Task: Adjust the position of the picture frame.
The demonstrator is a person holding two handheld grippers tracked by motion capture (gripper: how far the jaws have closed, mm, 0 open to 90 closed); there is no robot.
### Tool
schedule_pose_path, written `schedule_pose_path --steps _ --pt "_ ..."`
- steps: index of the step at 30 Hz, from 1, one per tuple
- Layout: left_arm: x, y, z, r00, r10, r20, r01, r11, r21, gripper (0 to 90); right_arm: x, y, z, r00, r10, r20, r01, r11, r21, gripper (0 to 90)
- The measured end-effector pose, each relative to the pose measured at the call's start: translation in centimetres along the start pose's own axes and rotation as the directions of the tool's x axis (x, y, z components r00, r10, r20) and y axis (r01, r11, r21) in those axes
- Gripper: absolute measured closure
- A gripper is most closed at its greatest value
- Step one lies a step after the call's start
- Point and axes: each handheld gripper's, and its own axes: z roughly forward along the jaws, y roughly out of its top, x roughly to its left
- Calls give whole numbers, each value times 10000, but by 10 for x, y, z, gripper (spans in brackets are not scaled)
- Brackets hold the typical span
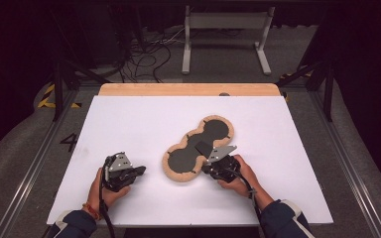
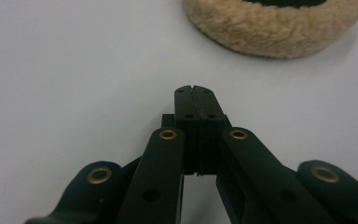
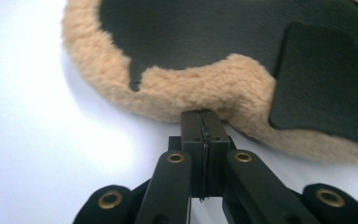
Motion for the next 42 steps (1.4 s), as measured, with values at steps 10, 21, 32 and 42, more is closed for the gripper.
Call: schedule_pose_path --steps 10,21,32,42 --pt "4 3 3 9990 -421 -144 422 9991 22 891 3 11 3 9999 94 105 -93 9999 -117 900" --pt "-4 15 18 9989 -471 59 469 9985 286 887 -85 -14 -64 9350 2298 2701 -1838 9654 -1851 900" --pt "-6 26 31 9979 -619 168 611 9971 459 866 -146 -6 -37 8851 3475 3096 -3098 9363 -1652 900" --pt "-19 17 21 9939 -886 651 855 9951 491 882 -172 -1 0 8761 3149 3652 -3153 9471 -602 900"
